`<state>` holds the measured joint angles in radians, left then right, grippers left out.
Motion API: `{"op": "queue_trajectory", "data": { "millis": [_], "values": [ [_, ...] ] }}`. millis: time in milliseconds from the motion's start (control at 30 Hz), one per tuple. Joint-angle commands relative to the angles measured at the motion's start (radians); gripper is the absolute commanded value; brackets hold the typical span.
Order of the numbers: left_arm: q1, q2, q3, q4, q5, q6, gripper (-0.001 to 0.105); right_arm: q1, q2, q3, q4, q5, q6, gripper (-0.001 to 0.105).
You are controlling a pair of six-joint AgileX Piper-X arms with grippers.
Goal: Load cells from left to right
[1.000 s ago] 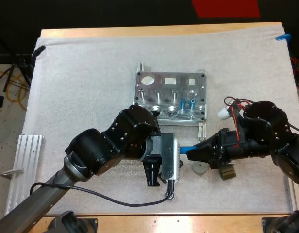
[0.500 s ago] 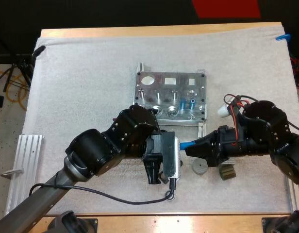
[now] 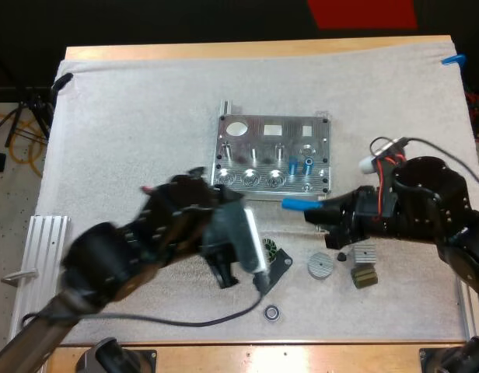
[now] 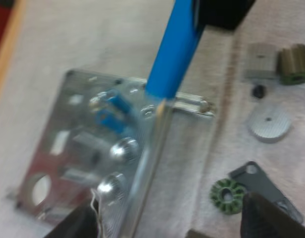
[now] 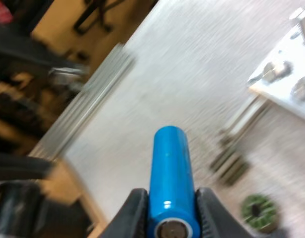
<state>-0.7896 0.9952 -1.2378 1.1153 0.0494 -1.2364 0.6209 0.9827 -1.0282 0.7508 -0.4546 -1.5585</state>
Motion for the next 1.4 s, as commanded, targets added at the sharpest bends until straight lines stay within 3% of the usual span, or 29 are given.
{"op": "queue_trajectory", "data": {
  "millis": [0,167,333,500,833,1367],
  "values": [
    [0.037,-0.047,0.010,0.016,-0.020,-0.039,0.059,-0.001,0.007,-0.034,-0.001,0.060,-0.016,0.000],
    [0.208,-0.183,0.104,0.016,0.015,-0.066,0.059,-0.001,0.087,-0.135,0.118,0.126,-0.087,0.000],
    [0.397,-0.313,0.219,0.001,0.114,-0.095,0.059,-0.001,0.225,-0.262,0.249,0.208,-0.158,0.000],
    [0.493,-0.382,0.272,-0.058,0.225,-0.146,0.059,-0.001,0.351,-0.384,0.310,0.351,-0.215,0.000],
    [0.502,-0.386,0.275,-0.134,0.285,-0.153,0.059,-0.001,0.610,-0.623,0.492,0.618,-0.390,0.000],
    [0.502,-0.386,0.275,-0.134,0.285,-0.153,0.059,-0.001,0.806,-0.656,0.524,0.729,-0.465,0.000]
  ]
}}
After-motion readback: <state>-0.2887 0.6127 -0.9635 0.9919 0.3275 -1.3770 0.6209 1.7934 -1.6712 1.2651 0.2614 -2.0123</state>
